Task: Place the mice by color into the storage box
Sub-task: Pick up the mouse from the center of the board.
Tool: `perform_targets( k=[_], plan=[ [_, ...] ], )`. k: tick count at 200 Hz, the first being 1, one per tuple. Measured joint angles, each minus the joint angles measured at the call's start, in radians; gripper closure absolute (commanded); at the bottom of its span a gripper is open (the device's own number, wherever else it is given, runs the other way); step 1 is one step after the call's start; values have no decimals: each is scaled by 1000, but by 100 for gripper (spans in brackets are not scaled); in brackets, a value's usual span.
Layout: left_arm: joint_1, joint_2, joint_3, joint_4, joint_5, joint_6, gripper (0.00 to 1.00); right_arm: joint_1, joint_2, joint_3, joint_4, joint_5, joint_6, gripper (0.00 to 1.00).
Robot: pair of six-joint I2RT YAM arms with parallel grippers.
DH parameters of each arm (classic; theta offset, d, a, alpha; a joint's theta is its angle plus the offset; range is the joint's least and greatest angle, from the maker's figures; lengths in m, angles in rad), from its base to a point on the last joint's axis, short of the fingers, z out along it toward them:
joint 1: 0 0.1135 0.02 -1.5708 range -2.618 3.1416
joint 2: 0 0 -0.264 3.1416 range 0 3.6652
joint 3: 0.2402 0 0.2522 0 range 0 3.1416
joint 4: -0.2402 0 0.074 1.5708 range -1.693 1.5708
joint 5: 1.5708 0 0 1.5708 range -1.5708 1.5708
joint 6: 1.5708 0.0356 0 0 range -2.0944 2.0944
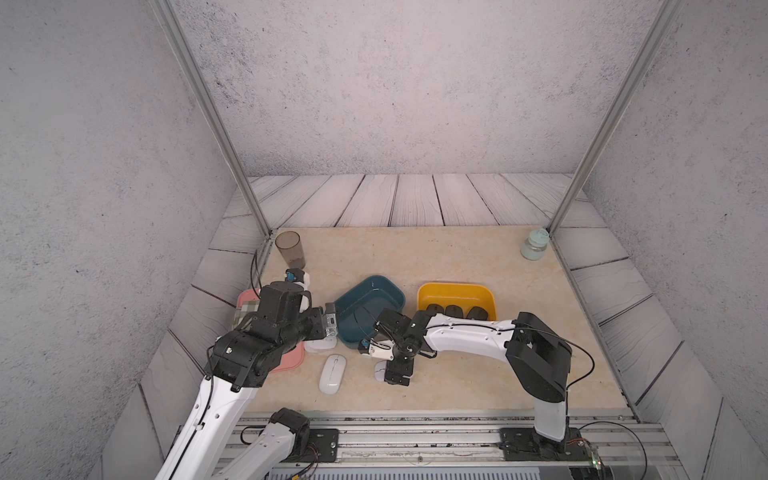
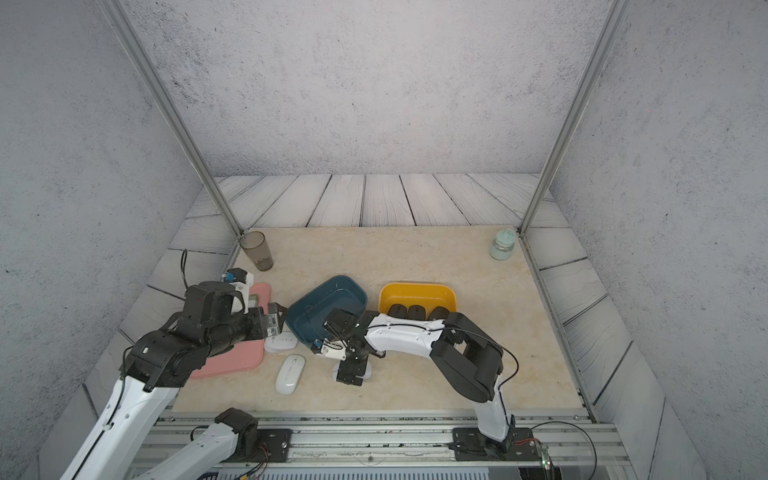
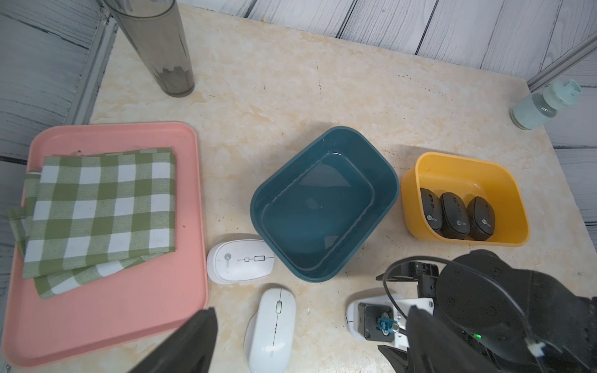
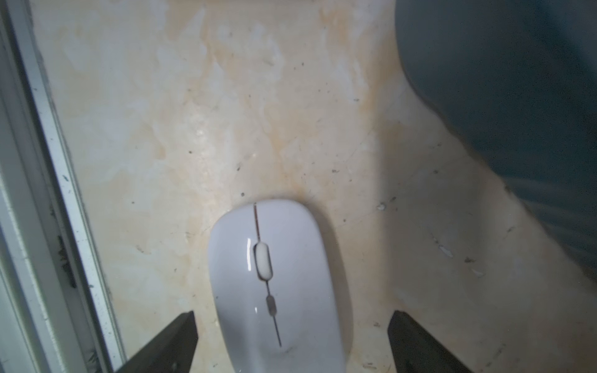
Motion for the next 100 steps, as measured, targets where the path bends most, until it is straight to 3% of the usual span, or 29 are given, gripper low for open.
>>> perform_targets(
  k=[54,100],
  plan=[
    [24,-3,-24,2,16,10,2,3,8,-10,5,-5,-1,8],
    [41,-3,-53,11,34,17,2,5,44,-17,27,-5,18,21]
  ],
)
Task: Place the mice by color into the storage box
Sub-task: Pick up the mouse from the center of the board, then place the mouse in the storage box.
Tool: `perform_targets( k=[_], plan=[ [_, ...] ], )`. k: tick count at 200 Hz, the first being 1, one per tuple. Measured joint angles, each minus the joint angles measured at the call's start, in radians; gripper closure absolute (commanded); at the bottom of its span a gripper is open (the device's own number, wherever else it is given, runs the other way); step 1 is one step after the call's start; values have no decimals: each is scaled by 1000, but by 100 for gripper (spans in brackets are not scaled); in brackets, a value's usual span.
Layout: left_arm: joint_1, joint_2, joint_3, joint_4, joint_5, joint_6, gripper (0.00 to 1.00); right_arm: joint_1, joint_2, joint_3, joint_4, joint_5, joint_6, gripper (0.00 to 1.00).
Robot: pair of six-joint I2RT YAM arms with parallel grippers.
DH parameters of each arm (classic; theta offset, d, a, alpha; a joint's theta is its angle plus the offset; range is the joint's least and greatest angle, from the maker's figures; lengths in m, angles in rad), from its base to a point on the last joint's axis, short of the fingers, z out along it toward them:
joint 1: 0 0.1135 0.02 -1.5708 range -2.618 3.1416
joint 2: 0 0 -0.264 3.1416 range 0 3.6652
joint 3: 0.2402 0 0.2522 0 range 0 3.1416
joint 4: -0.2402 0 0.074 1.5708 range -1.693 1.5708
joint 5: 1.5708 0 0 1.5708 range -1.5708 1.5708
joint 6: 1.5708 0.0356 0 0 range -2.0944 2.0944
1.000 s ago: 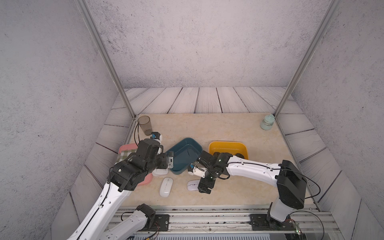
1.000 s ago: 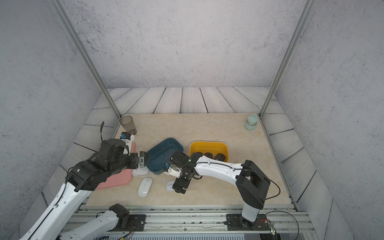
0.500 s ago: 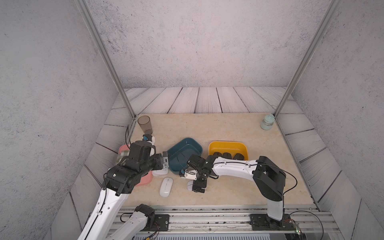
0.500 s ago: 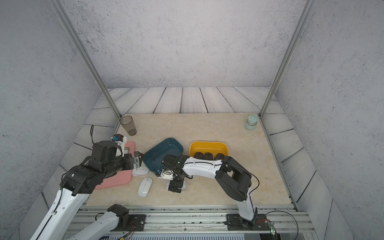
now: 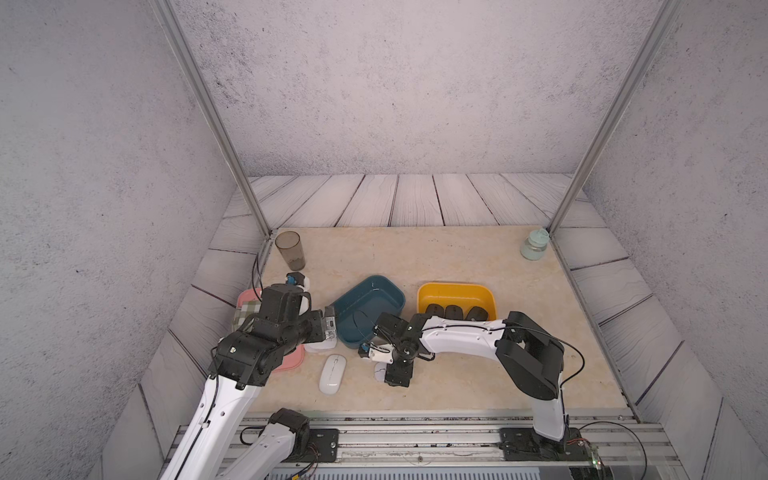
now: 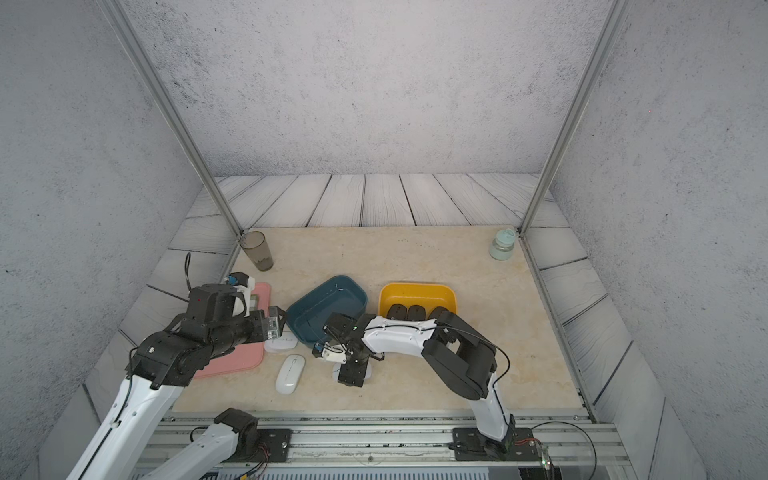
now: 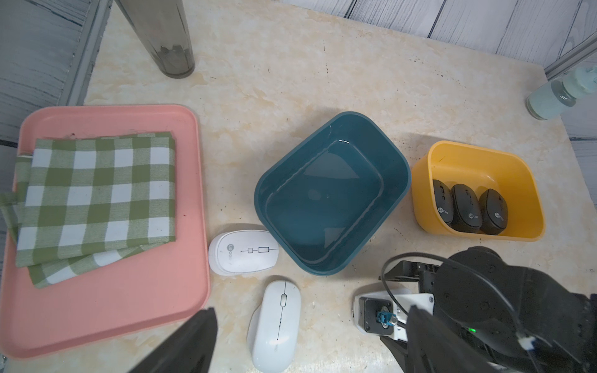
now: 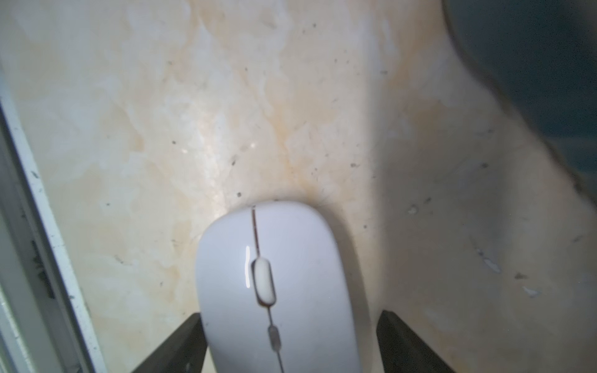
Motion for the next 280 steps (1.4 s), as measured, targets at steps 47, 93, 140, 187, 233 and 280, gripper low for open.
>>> perform_targets(
  k=[47,93,140,187,233,280],
  plan=[
    [30,0,-18,11,13,5,2,2,-2,-13,51,18,51,51],
    [89,21,-32,34,37,17,2,2,-38,-60,84,45,163,53],
    [156,35,-58,59,71,27,2,-4,-139,-71,53,66,328,53],
    [261,45,-80,75,116,24,2,-43,-181,117,-26,50,467,51],
    [433,60,-123,80,201,-1,2,-82,-53,495,-128,37,558,50],
    [526,88,-192,118,274,-54,3,-97,255,805,-212,7,614,51]
  ],
)
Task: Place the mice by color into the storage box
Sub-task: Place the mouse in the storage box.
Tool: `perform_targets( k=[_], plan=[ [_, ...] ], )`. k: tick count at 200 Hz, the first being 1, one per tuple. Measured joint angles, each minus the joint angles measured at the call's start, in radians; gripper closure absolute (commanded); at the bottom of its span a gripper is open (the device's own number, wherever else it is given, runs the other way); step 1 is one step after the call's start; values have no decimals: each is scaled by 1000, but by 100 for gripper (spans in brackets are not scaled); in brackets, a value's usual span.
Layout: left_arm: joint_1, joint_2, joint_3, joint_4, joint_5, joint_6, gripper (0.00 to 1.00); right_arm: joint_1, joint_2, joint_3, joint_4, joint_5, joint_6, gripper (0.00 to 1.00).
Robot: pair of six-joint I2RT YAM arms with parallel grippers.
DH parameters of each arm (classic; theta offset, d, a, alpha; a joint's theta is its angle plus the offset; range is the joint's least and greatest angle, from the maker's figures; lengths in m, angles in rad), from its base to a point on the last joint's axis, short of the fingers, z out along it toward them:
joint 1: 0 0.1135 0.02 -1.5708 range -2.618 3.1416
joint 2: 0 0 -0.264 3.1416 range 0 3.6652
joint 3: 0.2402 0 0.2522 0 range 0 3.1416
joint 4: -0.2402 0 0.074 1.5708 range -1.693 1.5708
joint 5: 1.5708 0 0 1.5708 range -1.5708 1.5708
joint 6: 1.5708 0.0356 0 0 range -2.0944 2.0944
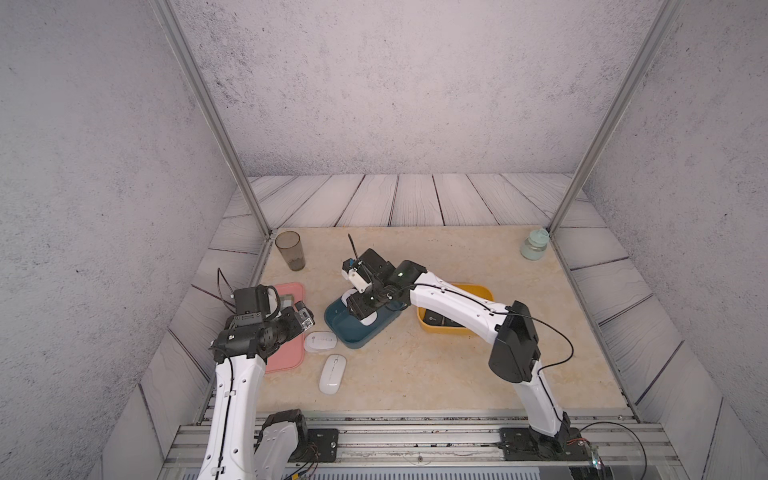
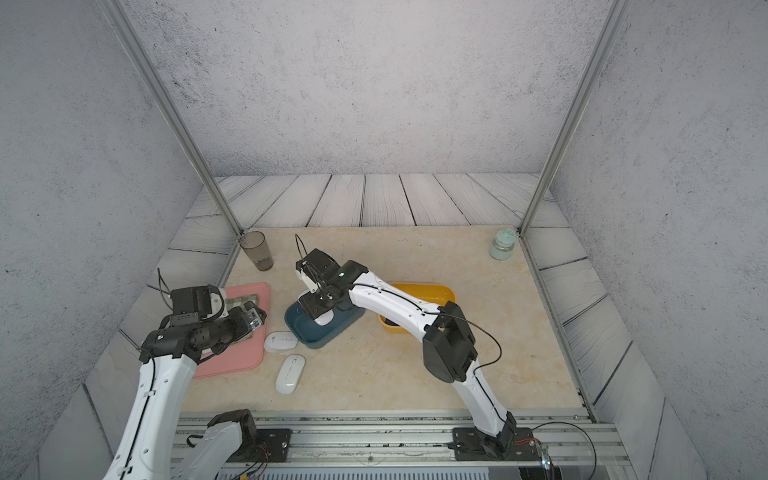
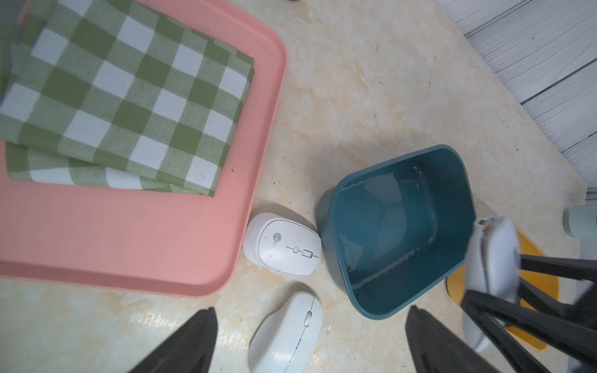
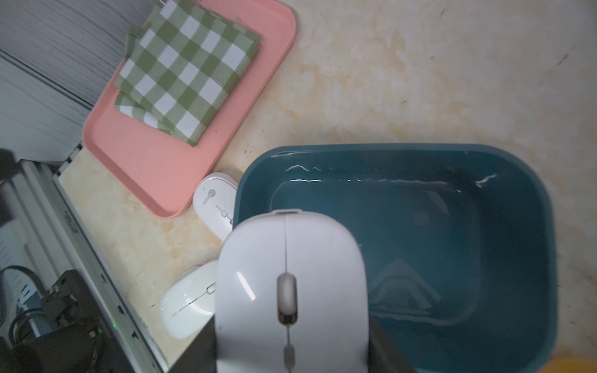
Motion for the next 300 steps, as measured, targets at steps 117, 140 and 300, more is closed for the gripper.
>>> perform_targets(
  k=[117,140,300],
  plan=[
    [32,-16,-52,55,67,-44,2,0,222,98,-6,-141,76,38],
    [32,-38,-57,57,78,-54,2,0,232,93,10,-158,88,26],
    [-294,-60,157,-120,-97,18,2,-167,-222,-350,215,-257,159,1]
  ],
)
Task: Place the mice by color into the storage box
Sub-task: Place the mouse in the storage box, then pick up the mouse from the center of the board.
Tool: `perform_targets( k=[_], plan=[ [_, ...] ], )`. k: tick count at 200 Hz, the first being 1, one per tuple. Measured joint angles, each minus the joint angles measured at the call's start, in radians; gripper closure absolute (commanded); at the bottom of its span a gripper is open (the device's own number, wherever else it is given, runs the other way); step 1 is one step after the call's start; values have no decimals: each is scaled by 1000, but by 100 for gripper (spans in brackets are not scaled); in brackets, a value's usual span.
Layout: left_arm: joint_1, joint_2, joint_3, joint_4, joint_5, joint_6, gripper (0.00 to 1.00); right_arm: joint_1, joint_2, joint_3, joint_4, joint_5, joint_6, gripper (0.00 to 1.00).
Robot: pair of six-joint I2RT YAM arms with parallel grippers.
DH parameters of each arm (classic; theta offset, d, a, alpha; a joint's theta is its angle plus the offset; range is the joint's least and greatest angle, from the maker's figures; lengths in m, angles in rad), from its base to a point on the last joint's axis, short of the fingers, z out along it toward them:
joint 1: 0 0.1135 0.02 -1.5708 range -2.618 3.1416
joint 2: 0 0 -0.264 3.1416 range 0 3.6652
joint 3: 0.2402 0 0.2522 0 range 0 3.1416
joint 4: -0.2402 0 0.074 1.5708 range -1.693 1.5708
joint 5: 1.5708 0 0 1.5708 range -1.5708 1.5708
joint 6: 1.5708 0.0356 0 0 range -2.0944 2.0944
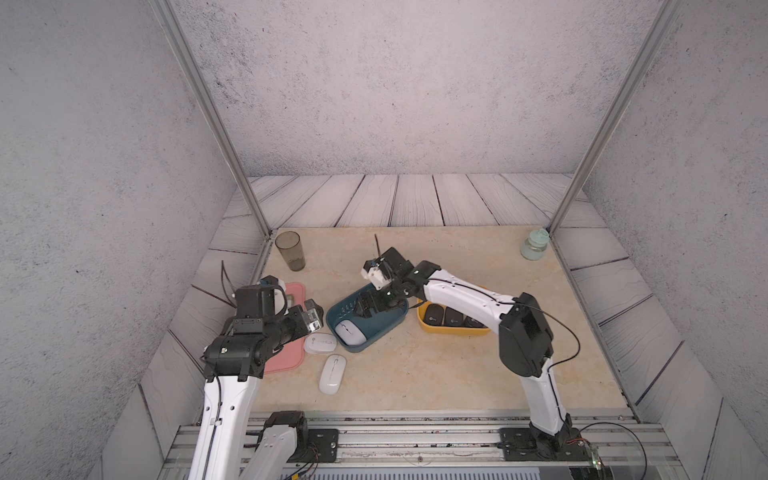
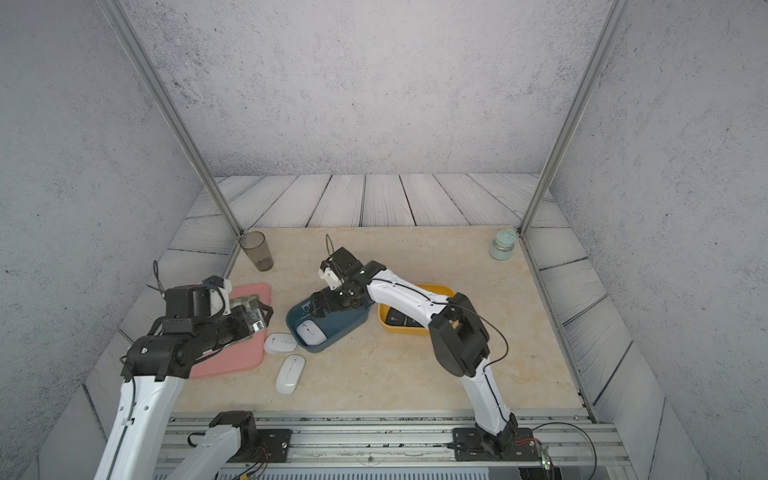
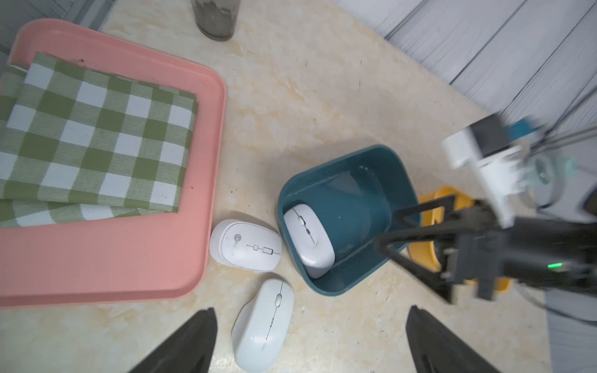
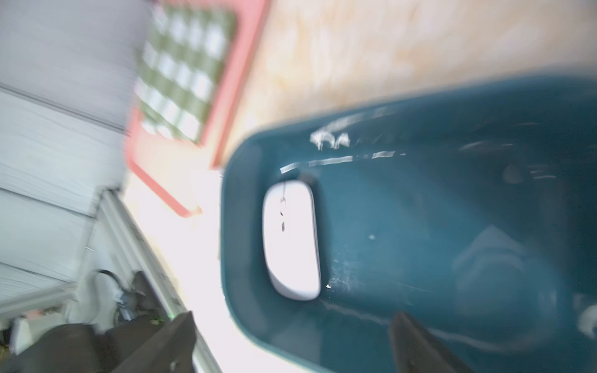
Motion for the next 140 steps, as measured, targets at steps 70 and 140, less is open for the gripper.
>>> perform_targets(
  k=[70,140],
  plan=[
    [-252,121,-2,-127,-176,-65,2,-254,-459,-166,-68,30,-75,1],
    [-508,207,-87,-284,-313,-289,2,-286,-565,-357,-113,23,-94,1]
  ],
)
